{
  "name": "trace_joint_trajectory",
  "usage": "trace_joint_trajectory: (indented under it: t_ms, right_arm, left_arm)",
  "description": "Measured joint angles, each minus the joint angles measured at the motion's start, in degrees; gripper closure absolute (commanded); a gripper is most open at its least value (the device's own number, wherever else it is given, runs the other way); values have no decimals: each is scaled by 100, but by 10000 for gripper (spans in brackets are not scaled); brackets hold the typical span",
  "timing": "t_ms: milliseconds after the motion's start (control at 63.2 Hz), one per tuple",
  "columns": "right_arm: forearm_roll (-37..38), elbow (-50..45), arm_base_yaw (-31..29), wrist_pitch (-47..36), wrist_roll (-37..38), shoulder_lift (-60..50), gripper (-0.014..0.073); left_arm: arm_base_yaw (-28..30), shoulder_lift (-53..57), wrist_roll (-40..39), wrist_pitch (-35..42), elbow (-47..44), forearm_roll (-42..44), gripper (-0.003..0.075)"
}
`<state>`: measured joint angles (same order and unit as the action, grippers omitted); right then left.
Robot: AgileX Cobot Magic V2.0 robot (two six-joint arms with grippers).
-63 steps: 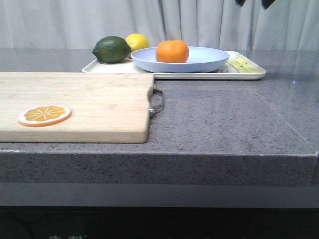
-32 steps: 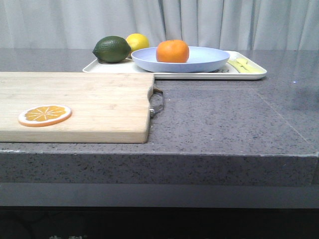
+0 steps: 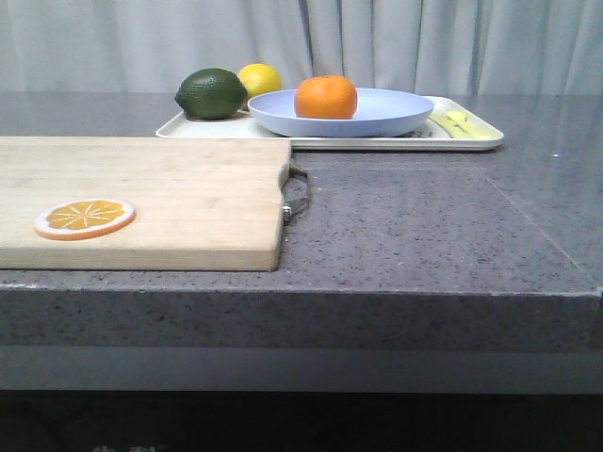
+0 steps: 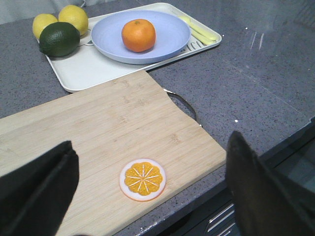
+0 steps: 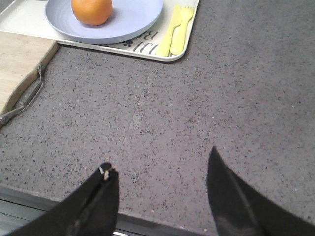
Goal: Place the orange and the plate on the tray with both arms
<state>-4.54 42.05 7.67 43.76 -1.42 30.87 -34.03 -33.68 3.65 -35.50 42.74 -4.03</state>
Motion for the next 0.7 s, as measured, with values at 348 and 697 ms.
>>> trace_joint_trajectory:
  t_ms: [348,697]
  right_arm:
    - [0,-493,0,47,0,-719,296]
    - [0,-493,0,47,0,-719,550]
  left_arm:
    - [0,0,0,10,0,0,381]
    - [0,0,0,10,0,0,738]
